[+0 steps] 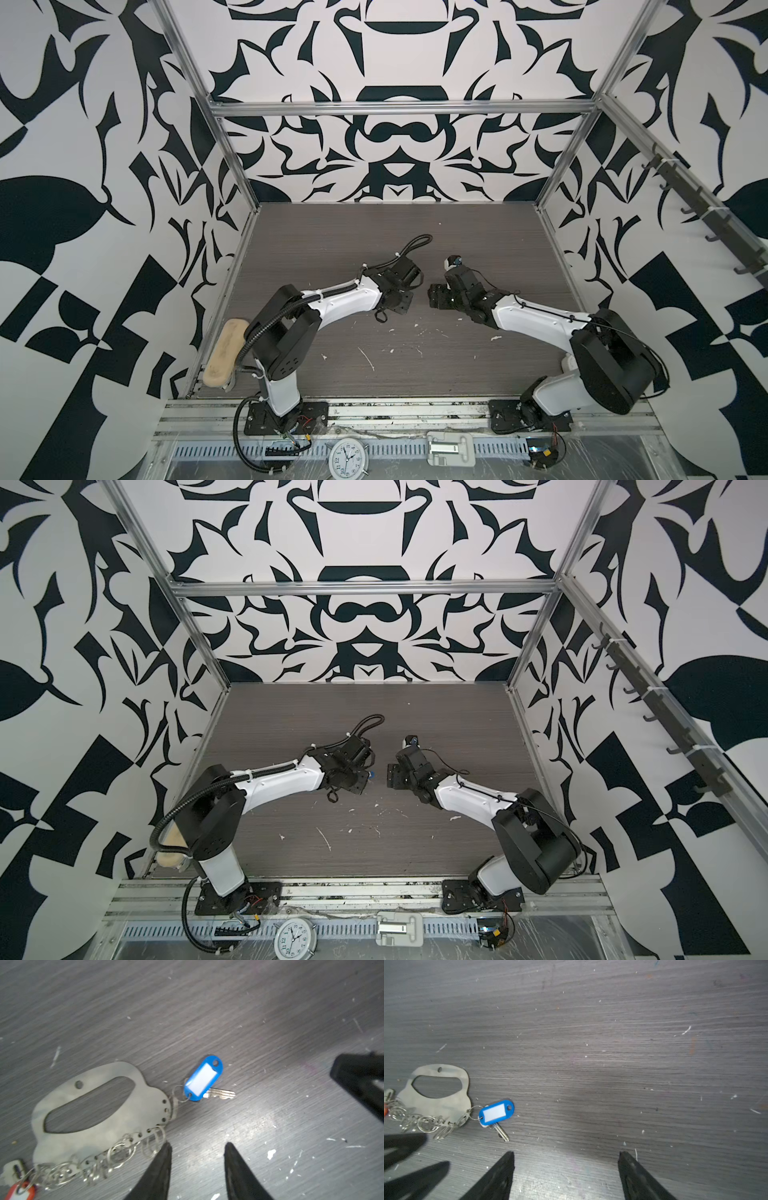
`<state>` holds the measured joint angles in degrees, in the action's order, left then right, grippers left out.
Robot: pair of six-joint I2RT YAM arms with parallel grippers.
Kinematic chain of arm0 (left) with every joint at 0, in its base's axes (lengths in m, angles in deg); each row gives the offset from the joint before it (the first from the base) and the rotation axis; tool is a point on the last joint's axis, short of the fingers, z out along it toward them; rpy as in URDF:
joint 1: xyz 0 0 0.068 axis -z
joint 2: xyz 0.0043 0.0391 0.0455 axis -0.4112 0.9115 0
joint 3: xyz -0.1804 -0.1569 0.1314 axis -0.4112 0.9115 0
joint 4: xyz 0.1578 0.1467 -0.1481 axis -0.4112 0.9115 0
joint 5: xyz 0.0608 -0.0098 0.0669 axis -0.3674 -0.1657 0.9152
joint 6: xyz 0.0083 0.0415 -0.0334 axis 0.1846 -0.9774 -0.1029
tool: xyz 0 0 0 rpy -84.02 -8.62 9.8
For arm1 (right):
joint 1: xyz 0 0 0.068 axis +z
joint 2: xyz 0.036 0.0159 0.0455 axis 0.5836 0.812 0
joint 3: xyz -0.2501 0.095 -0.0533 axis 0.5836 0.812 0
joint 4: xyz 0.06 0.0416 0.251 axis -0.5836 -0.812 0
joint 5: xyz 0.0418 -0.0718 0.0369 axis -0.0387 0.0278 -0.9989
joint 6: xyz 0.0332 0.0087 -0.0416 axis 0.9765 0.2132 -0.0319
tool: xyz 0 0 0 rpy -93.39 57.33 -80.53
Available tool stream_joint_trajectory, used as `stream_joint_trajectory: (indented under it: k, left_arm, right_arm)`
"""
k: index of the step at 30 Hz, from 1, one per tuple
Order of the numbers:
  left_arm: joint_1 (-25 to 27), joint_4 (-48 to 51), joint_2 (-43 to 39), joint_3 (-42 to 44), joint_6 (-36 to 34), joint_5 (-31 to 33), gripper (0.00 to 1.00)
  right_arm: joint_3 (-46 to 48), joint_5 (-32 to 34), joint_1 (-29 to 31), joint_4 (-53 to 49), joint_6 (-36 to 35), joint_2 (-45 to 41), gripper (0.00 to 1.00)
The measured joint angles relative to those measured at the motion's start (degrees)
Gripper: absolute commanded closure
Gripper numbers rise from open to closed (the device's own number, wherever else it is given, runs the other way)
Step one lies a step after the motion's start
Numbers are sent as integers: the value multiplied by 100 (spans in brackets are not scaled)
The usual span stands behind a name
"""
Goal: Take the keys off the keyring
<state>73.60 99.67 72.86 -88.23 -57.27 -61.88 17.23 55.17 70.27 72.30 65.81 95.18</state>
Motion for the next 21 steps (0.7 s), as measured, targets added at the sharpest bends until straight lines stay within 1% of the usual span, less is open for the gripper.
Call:
stream_joint_trajectory:
  k: [2, 8, 13, 21]
  left_arm:
    - [13, 70, 13, 2, -37, 83, 57]
    - [-15, 107, 52, 2, -140, 334, 62]
    - [-17, 107, 249, 2, -221, 398, 67]
    - [-50, 61, 378, 2, -295, 470, 69]
  right_arm:
    - [0, -13, -33, 7, 15, -59, 19]
    - [2, -37, -79, 11, 22, -98, 19]
    - [2, -39, -92, 11, 37, -98, 19]
    - [7, -37, -125, 7, 37, -98, 19]
